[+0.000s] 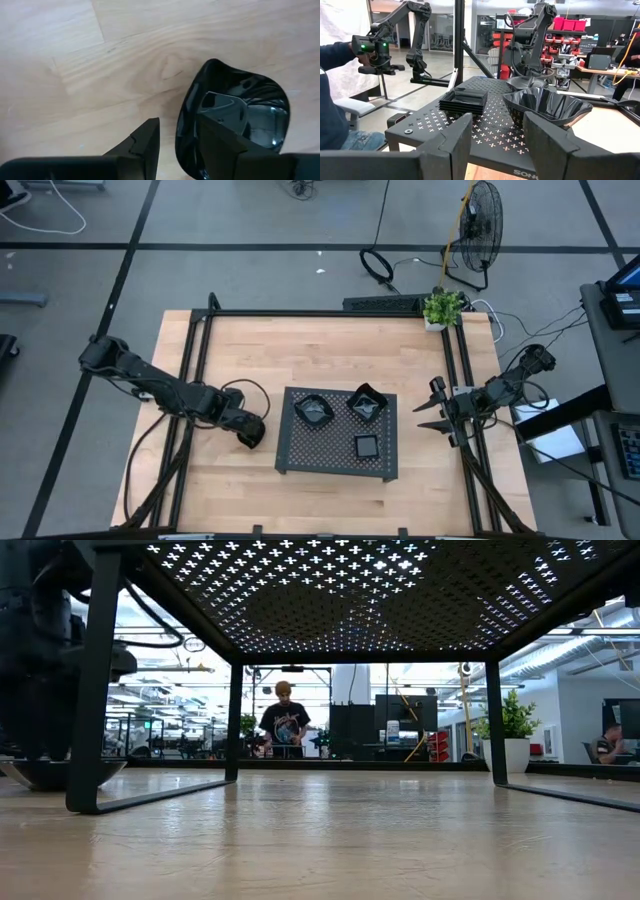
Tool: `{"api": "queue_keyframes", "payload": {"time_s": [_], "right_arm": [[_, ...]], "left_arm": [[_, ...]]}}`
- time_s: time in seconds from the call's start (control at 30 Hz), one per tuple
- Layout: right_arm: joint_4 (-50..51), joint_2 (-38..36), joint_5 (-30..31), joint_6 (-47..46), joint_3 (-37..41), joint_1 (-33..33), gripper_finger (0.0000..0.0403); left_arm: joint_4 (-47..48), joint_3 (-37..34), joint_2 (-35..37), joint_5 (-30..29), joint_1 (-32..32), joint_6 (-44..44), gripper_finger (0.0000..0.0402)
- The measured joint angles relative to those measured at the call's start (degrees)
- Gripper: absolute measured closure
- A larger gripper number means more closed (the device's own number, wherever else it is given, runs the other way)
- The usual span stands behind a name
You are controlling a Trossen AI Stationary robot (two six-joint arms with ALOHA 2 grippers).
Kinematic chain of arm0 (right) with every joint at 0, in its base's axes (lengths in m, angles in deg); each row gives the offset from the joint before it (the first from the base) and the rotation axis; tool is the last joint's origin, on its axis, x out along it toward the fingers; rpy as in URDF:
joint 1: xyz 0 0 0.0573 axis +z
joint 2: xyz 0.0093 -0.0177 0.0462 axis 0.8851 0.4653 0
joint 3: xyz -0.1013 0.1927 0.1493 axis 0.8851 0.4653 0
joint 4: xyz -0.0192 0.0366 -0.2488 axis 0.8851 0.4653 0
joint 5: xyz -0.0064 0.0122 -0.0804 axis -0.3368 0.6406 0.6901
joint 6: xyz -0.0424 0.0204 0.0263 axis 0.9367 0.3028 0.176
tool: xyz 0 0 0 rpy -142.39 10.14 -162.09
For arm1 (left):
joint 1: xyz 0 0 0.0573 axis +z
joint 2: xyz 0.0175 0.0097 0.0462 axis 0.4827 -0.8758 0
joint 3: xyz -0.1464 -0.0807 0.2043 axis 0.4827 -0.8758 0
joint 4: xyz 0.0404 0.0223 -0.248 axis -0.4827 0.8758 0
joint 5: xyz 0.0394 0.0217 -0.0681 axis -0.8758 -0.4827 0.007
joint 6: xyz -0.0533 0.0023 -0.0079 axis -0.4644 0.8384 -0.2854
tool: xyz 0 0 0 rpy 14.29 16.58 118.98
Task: Pick & Place Mini shaped plates
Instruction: Stack the black leaf-shaped plate on top of the black leaf-shaped plates on the shelf
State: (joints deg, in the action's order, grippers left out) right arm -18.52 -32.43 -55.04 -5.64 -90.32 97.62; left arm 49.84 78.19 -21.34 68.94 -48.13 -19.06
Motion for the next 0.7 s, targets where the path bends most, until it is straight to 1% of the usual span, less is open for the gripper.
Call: {"api": "queue_keyframes", "payload": {"time_s": [0.4,0.7], "right_arm": [[0.0,0.0,0.0,0.0,0.0,0.0,0.0238],[0.0,0.0,0.0,0.0,0.0,0.0,0.0238]], "left_arm": [[-1.2,-0.5,0.0,2.9,0.0,-1.4,0.0273],[-1.2,-0.5,-0.3,2.9,0.0,-2.5,0.0273]]}}
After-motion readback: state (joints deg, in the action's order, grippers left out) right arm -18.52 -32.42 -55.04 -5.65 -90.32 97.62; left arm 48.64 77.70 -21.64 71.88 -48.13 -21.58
